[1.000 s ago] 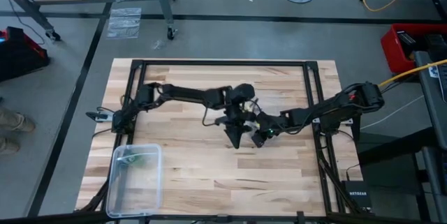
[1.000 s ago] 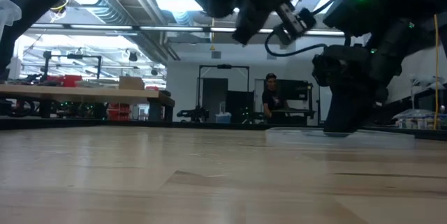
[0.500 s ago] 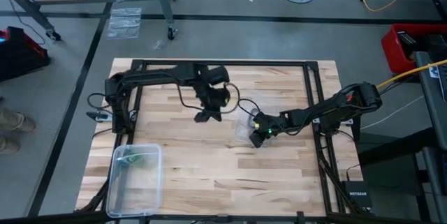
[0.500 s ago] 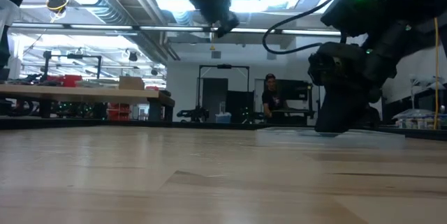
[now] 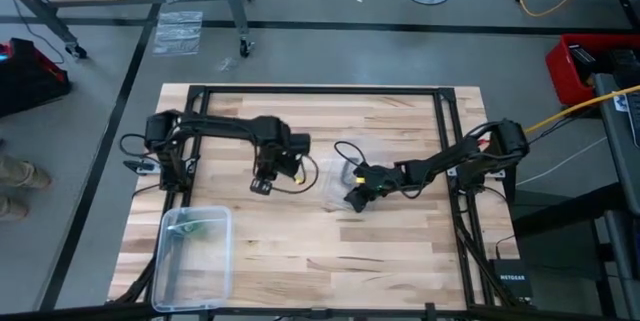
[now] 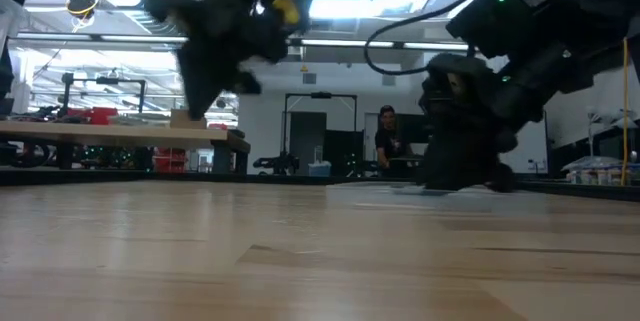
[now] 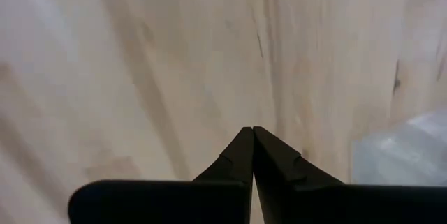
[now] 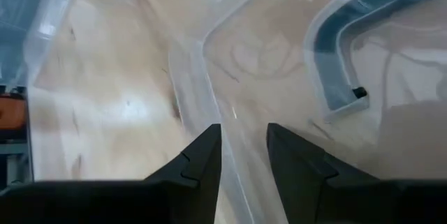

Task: Roll bandage
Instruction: Put the transparent lid on the transparent bin

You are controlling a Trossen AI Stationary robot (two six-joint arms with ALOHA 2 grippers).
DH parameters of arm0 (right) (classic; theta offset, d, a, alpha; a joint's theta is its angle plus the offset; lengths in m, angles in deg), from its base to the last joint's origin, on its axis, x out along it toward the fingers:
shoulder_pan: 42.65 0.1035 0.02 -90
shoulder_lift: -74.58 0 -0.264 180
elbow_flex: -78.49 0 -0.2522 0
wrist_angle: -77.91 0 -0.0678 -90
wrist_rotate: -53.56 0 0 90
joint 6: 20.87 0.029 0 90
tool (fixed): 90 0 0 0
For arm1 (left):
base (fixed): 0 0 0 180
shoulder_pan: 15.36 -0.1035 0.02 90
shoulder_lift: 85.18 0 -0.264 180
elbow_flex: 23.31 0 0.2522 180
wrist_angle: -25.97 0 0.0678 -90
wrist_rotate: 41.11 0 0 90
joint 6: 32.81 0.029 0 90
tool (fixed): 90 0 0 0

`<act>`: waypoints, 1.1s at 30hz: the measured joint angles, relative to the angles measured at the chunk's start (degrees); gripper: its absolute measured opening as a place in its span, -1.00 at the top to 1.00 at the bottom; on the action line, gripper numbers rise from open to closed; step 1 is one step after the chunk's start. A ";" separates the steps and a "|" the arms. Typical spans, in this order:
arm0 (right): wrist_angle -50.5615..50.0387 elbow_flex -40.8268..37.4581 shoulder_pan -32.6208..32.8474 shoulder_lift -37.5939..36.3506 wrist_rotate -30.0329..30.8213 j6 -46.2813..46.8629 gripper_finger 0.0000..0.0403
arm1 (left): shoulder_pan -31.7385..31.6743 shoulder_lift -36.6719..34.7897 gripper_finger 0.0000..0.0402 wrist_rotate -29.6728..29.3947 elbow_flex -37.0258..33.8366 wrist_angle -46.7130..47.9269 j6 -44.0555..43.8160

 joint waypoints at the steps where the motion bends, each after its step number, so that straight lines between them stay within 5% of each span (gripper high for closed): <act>1: 0.83 0.57 0.00 1.11 -0.01 -0.20 0.39 | 0.06 -0.54 1.00 0.09 -2.26 -1.46 -0.51; 8: -0.17 8.40 0.00 6.86 -0.95 -5.97 0.39 | -0.68 -9.71 0.98 5.70 -19.34 -24.93 -7.23; 17: -0.35 19.83 0.00 15.26 -5.89 -10.17 0.39 | -0.68 -17.07 0.98 5.89 -36.58 -50.94 -21.19; 25: -0.07 25.72 -0.26 18.02 -7.48 -13.78 0.39 | 1.24 -17.32 0.98 5.70 -41.78 -66.49 -25.17; 33: -5.02 26.98 -3.59 10.57 -10.57 -18.86 0.39 | 1.44 -17.32 0.98 3.62 -41.83 -74.01 -27.17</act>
